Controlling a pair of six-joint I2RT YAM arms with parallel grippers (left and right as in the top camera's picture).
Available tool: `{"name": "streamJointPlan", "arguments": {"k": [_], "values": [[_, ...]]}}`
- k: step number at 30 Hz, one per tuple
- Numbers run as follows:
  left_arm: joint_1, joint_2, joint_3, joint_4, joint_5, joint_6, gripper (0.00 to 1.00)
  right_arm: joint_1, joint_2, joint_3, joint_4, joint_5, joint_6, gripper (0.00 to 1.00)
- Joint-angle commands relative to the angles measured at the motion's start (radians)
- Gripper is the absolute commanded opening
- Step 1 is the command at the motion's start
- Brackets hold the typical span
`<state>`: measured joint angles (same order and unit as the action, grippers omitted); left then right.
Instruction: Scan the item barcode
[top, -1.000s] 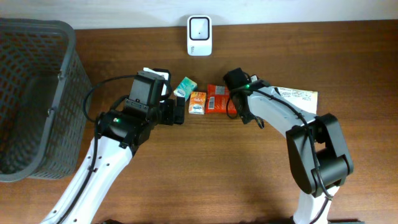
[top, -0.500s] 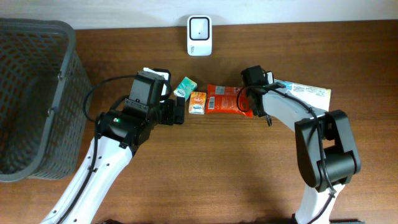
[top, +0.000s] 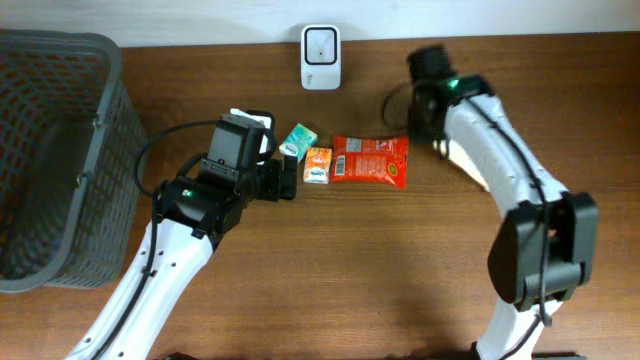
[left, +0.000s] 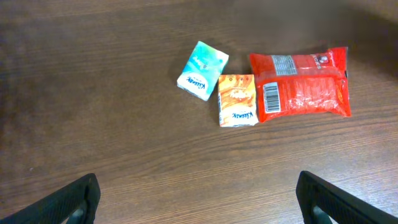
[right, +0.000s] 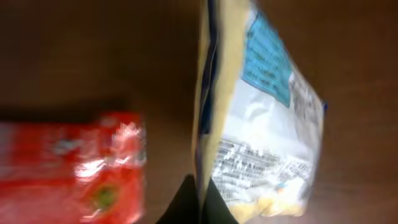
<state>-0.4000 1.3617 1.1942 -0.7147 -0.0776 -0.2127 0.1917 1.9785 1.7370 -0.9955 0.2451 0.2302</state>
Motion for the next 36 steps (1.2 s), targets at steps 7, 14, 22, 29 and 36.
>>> {"name": "streamJointPlan", "arguments": {"k": [7, 14, 22, 29, 36], "values": [[-0.004, 0.002, 0.003, 0.002, 0.011, -0.003, 0.99, -0.271, -0.047, 0.303, -0.145, -0.69, 0.015, 0.04], [-0.004, 0.002, 0.003, 0.002, 0.011, -0.002, 0.99, -0.557, -0.003, 0.138, -0.164, -0.774, -0.037, 0.04], [-0.004, 0.002, 0.003, 0.002, 0.011, -0.002, 0.99, -0.726, 0.002, -0.007, -0.241, -0.398, -0.026, 0.62], [-0.004, 0.002, 0.003, 0.002, 0.011, -0.002, 0.99, -0.713, 0.002, 0.07, -0.303, -0.379, -0.027, 0.63], [-0.003, 0.002, 0.003, 0.002, 0.011, -0.003, 0.99, -0.557, 0.01, 0.009, -0.058, -0.445, -0.305, 0.8]]}}
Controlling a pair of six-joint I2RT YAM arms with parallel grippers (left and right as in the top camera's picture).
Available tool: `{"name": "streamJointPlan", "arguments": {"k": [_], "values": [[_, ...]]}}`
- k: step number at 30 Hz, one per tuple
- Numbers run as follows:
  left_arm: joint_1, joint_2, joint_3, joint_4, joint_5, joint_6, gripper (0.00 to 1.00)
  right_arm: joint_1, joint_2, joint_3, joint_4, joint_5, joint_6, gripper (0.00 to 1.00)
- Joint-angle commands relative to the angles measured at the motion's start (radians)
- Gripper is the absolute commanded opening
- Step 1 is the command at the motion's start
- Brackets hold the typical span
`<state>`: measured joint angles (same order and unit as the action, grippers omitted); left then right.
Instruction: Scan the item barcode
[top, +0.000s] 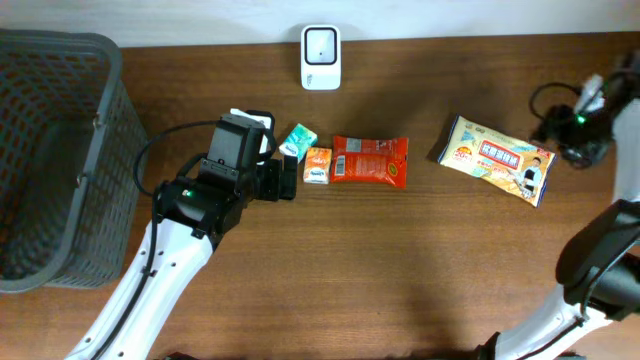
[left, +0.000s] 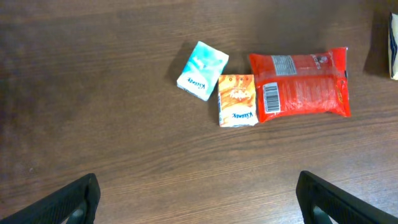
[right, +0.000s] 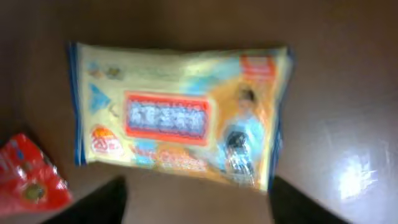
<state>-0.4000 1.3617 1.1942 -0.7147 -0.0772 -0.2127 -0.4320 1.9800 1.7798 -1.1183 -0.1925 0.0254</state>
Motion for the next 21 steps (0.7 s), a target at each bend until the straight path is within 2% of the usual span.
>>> {"name": "streamJointPlan", "arguments": {"k": [1, 2, 6, 8, 11, 13, 17, 18, 21], "values": [[-0.003, 0.001, 0.003, 0.002, 0.011, -0.002, 0.99, 0.093, 0.009, -0.063, 0.119, 0.017, -0.1, 0.85], [-0.003, 0.002, 0.003, 0.002, 0.011, -0.003, 0.99, 0.121, 0.009, -0.101, 0.179, 0.057, -0.1, 0.88], [-0.003, 0.002, 0.003, 0.002, 0.011, -0.002, 0.99, 0.175, 0.009, -0.249, 0.367, 0.257, -0.1, 0.89], [-0.003, 0.002, 0.003, 0.002, 0.011, -0.002, 0.99, 0.177, 0.009, -0.337, 0.428, 0.253, -0.099, 0.92], [-0.003, 0.002, 0.003, 0.002, 0.011, -0.003, 0.99, 0.177, 0.009, -0.428, 0.452, 0.216, -0.085, 0.91], [-0.003, 0.002, 0.003, 0.002, 0.011, -0.003, 0.99, 0.178, 0.009, -0.445, 0.425, 0.082, -0.024, 0.9], [-0.003, 0.002, 0.003, 0.002, 0.011, -0.002, 0.99, 0.183, 0.009, -0.444, 0.408, -0.364, 0.021, 0.91], [-0.003, 0.002, 0.003, 0.002, 0.011, -0.002, 0.99, 0.196, 0.008, -0.437, 0.409, -0.498, 0.068, 0.94], [-0.003, 0.002, 0.003, 0.002, 0.011, -0.002, 0.99, 0.227, -0.005, -0.394, 0.407, -0.612, 0.143, 1.0]]}}
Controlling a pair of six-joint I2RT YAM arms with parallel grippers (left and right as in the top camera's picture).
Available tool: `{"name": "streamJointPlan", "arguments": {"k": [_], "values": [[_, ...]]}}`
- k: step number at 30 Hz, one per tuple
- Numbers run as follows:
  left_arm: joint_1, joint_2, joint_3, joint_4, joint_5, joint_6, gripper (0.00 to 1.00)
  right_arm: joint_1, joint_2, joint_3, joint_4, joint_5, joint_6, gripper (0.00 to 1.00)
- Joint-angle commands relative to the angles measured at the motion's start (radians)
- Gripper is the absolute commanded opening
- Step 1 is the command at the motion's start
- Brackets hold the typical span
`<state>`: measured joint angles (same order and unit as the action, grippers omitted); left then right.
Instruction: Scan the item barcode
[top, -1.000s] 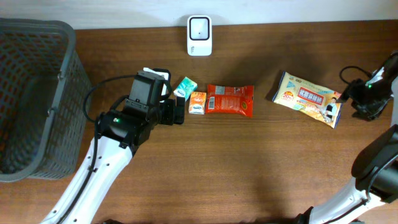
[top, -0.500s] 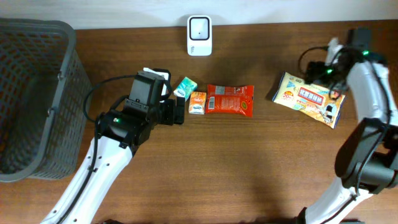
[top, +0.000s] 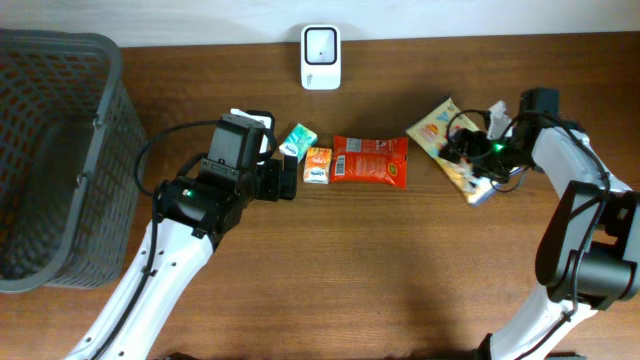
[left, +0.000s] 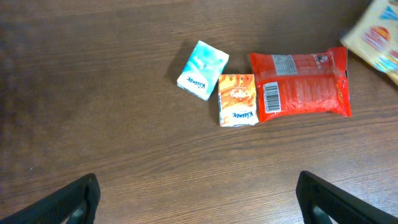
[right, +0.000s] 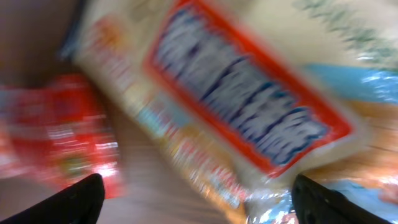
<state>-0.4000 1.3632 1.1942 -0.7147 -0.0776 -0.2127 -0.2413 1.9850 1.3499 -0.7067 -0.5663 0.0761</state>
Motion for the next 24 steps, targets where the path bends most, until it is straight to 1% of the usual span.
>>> {"name": "streamJointPlan", "arguments": {"k": [1, 2, 4, 6, 7, 9, 10, 11, 16, 20, 24], "values": [[-0.003, 0.0, 0.003, 0.002, 0.011, -0.002, 0.99, 0.044, -0.025, 0.054, -0.005, -0.235, 0.103, 0.99], [-0.003, 0.0, 0.003, 0.002, 0.011, -0.003, 0.99, 0.046, -0.045, 0.075, -0.008, -0.23, 0.102, 0.99], [-0.003, 0.0, 0.003, 0.002, 0.011, -0.002, 0.99, 0.046, -0.081, 0.115, -0.013, -0.146, 0.101, 0.99], [-0.003, 0.0, 0.003, 0.002, 0.011, -0.003, 0.99, 0.046, -0.115, 0.15, -0.008, 0.102, 0.099, 0.99], [-0.003, 0.0, 0.003, 0.002, 0.011, -0.002, 0.99, 0.049, -0.118, 0.158, 0.001, 0.263, 0.075, 0.99], [-0.003, 0.0, 0.003, 0.002, 0.011, -0.003, 0.99, 0.058, -0.105, 0.154, 0.013, 0.476, -0.04, 0.99], [-0.003, 0.0, 0.003, 0.002, 0.011, -0.002, 0.99, 0.063, -0.09, 0.146, 0.015, 0.532, -0.092, 0.99], [-0.003, 0.0, 0.003, 0.002, 0.011, -0.002, 0.99, 0.068, -0.067, 0.134, 0.016, 0.539, -0.128, 0.99], [-0.003, 0.0, 0.003, 0.002, 0.011, -0.002, 0.99, 0.106, 0.06, 0.108, 0.064, 0.539, -0.13, 0.98], [-0.003, 0.0, 0.003, 0.002, 0.011, -0.002, 0.99, 0.167, 0.149, 0.108, 0.081, 0.512, -0.238, 0.98], [-0.003, 0.0, 0.003, 0.002, 0.011, -0.003, 0.99, 0.199, 0.183, 0.108, 0.087, 0.557, -0.255, 0.98]]}}
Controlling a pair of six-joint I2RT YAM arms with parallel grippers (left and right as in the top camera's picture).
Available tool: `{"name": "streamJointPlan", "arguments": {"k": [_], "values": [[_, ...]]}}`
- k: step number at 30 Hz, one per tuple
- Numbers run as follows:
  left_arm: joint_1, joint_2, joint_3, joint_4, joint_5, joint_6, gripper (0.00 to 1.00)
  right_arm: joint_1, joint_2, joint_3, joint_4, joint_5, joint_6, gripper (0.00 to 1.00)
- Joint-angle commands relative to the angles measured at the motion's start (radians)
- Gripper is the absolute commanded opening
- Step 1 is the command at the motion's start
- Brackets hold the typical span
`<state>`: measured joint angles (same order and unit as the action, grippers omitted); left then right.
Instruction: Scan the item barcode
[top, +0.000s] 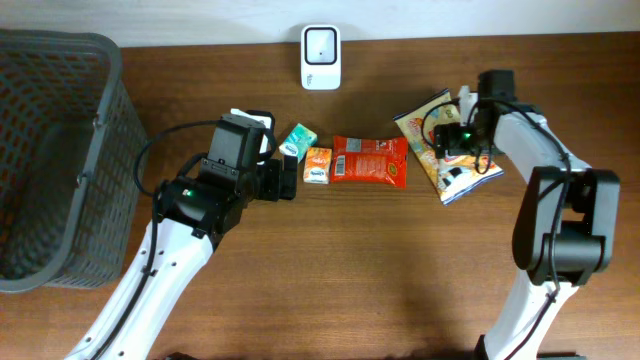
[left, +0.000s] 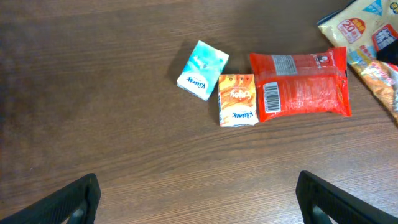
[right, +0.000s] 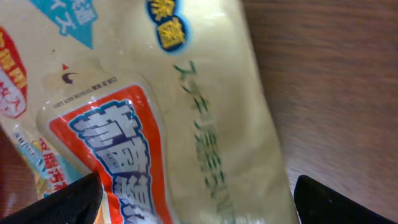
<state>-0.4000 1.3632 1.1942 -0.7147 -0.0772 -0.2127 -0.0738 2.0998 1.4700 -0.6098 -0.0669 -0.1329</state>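
A yellow snack bag (top: 447, 150) lies tilted on the table, just right of the red packet (top: 371, 160). My right gripper (top: 462, 135) is low over the bag and open. In the right wrist view the bag (right: 186, 106) fills the frame, and the gripper (right: 199, 202) has a dark finger at each side of it. The white scanner (top: 321, 44) stands at the table's back edge. My left gripper (left: 199, 202) hangs open over bare wood, left of the small packs. The yellow bag's barcode is not visible.
A teal tissue pack (left: 202, 61) and an orange pack (left: 237, 99) lie left of the red packet (left: 300, 84), whose barcode faces up. A dark mesh basket (top: 55, 150) fills the left end of the table (top: 330, 280).
My right gripper, still open, has moved left and sits closer over the yellow bag. The bag has shifted a little left toward the red packet. The left arm has not moved.
My right gripper was shut on the yellow bag, behind the red packet. Then the bag lay flat at the table's right and the gripper was open by the far right edge. Later the open gripper was over the turned bag, and now sits lower.
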Motion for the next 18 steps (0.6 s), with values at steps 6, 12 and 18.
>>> {"name": "streamJointPlan", "arguments": {"k": [6, 12, 18], "values": [[-0.003, 0.0, 0.003, 0.002, 0.011, -0.002, 0.99, 0.033, 0.051, -0.011, -0.018, 0.082, 0.111, 0.2], [-0.003, 0.0, 0.003, 0.002, 0.011, -0.003, 0.99, 0.029, -0.081, 0.103, -0.182, -0.161, 0.268, 0.14], [-0.003, 0.0, 0.003, 0.002, 0.011, -0.003, 0.99, -0.006, -0.125, 0.335, -0.439, -0.802, 0.308, 0.1]]}}
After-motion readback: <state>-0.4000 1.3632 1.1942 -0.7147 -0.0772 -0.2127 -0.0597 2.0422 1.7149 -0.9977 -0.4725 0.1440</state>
